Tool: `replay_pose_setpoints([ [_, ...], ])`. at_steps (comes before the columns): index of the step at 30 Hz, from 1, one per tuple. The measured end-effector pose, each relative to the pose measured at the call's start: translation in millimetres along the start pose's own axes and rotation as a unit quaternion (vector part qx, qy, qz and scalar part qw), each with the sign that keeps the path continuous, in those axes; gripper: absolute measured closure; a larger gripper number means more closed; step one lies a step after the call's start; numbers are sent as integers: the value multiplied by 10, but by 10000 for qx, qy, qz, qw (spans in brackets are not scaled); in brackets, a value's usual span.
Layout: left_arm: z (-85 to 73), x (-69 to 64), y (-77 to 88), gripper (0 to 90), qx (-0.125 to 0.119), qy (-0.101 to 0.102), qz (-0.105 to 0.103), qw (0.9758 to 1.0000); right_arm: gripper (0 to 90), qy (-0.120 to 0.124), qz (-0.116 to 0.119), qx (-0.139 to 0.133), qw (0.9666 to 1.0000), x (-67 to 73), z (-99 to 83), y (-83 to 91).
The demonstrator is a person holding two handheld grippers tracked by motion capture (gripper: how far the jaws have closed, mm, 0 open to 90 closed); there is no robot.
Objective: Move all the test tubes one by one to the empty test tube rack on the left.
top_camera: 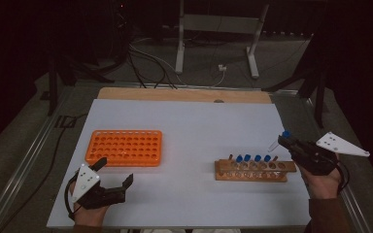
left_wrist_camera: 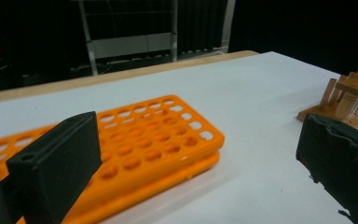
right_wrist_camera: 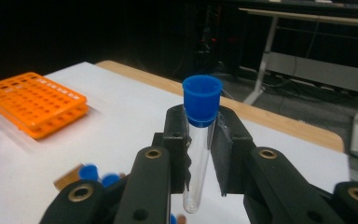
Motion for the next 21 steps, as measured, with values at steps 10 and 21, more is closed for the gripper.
replay_pose_setpoints([
  [10,260,-265,-298,10,-44,-266,-334,9991,761,108,410,-179,9989,318,212,-280],
  [21,464,-606,-593,9,-116,-480,-740,9960,760,206,970,-266,9947,764,339,-620],
])
Point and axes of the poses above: each handheld gripper's, and its own axes: y roughly backward along the jaws, z roughly out of its top, x roughly to its left, the point moved 5 cm from there along -y, roughly forward along the jaws, and after that the axes turned 9 degrees about y, right-handed, at the moved point
